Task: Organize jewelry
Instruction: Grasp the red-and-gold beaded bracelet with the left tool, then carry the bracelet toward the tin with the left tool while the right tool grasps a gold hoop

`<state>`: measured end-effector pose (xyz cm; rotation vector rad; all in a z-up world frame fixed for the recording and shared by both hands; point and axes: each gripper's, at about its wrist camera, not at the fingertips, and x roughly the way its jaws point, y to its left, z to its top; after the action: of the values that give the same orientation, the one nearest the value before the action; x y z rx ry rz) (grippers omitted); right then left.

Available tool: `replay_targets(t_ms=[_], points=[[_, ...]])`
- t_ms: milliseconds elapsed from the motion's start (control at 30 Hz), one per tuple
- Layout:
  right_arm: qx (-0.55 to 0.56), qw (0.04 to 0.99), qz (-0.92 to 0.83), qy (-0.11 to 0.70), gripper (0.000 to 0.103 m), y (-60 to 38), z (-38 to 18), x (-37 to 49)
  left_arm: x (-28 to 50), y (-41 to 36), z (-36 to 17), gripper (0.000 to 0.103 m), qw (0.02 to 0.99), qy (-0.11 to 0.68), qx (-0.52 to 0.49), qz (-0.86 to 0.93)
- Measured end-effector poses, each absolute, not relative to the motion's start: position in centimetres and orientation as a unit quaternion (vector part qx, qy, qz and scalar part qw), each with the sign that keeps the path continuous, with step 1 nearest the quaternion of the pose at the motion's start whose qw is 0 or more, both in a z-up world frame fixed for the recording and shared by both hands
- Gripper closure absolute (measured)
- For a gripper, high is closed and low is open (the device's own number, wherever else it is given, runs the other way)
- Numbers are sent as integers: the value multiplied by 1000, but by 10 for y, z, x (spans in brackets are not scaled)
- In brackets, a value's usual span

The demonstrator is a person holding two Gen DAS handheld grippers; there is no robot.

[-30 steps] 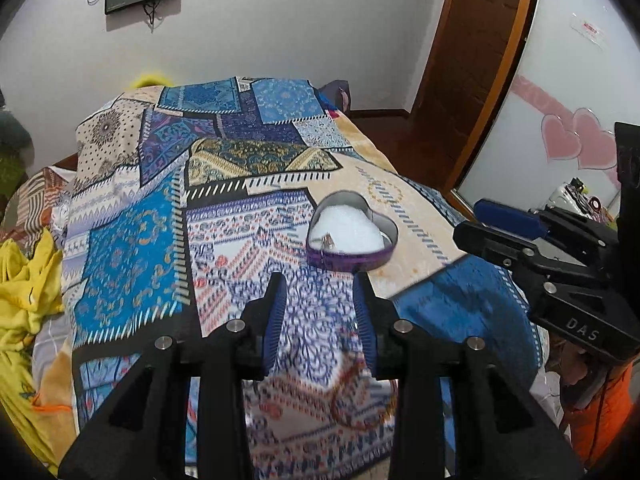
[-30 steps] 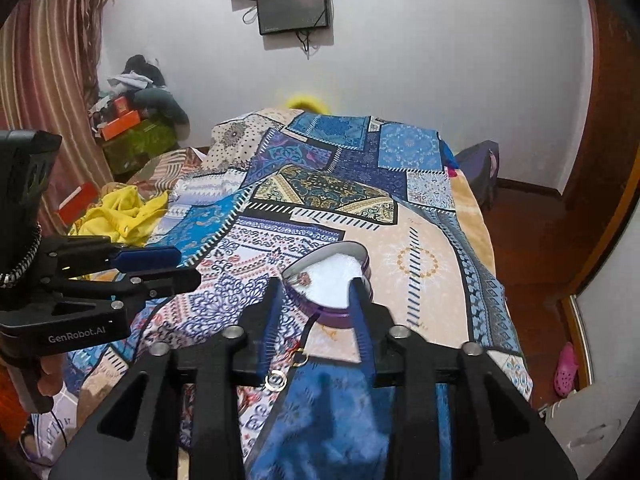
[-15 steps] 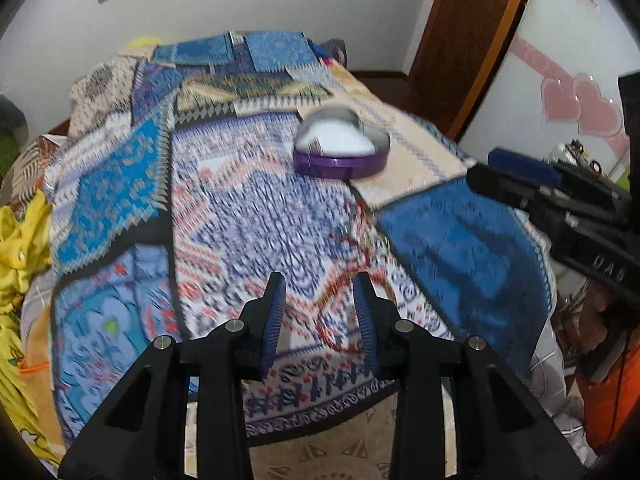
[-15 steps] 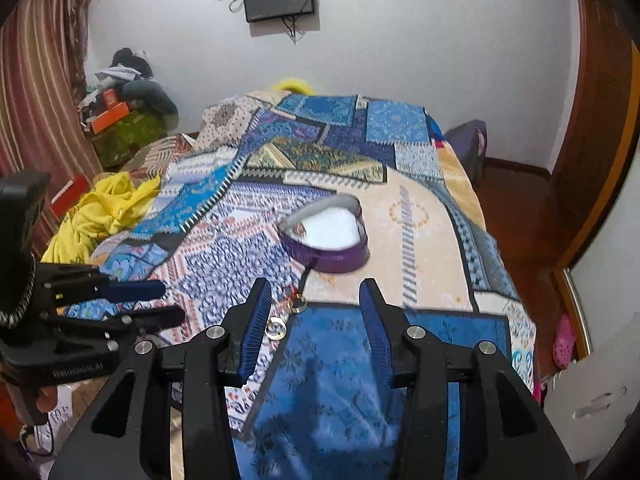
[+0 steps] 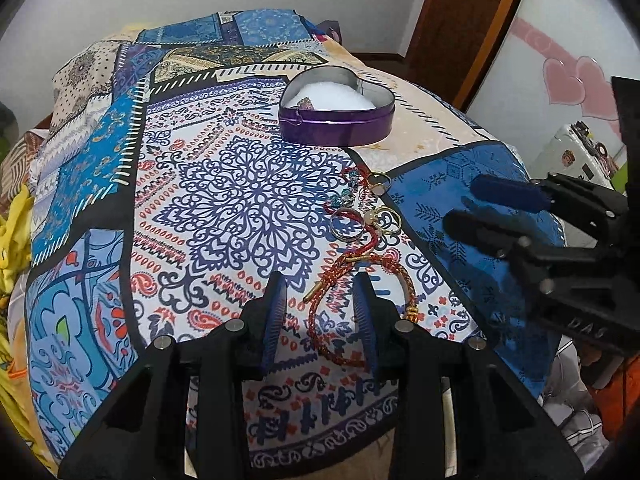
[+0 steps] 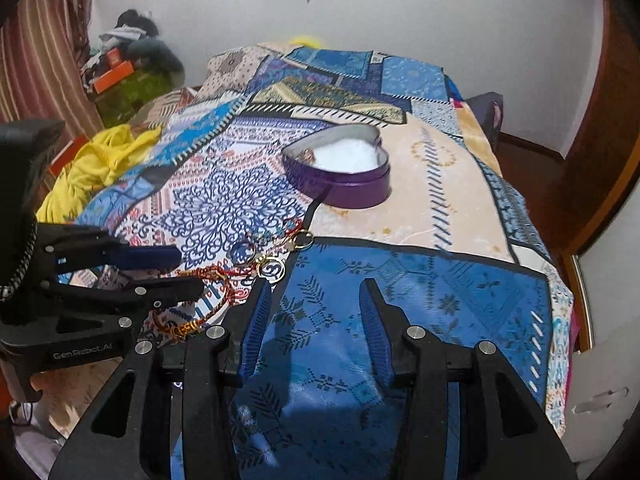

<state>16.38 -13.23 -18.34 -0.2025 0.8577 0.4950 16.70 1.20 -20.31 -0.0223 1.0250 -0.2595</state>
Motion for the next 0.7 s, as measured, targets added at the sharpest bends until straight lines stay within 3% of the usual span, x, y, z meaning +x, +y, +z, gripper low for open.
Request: replay_targets(t_ms=[100, 233, 500, 700], points=[[-96, 872, 238, 417, 61, -131, -187, 167, 169, 10, -205, 72, 864, 487, -11, -128], [-91, 870, 243, 418, 61, -130, -188, 170, 172, 13, -207, 96, 864, 487, -18, -124], [-109, 860, 259, 426, 62, -113, -198, 175, 164, 34, -197, 97, 874, 472, -46, -105], [-132, 857, 270, 417, 69, -98, -204, 176, 162, 50, -181, 97, 890, 447, -47, -78]])
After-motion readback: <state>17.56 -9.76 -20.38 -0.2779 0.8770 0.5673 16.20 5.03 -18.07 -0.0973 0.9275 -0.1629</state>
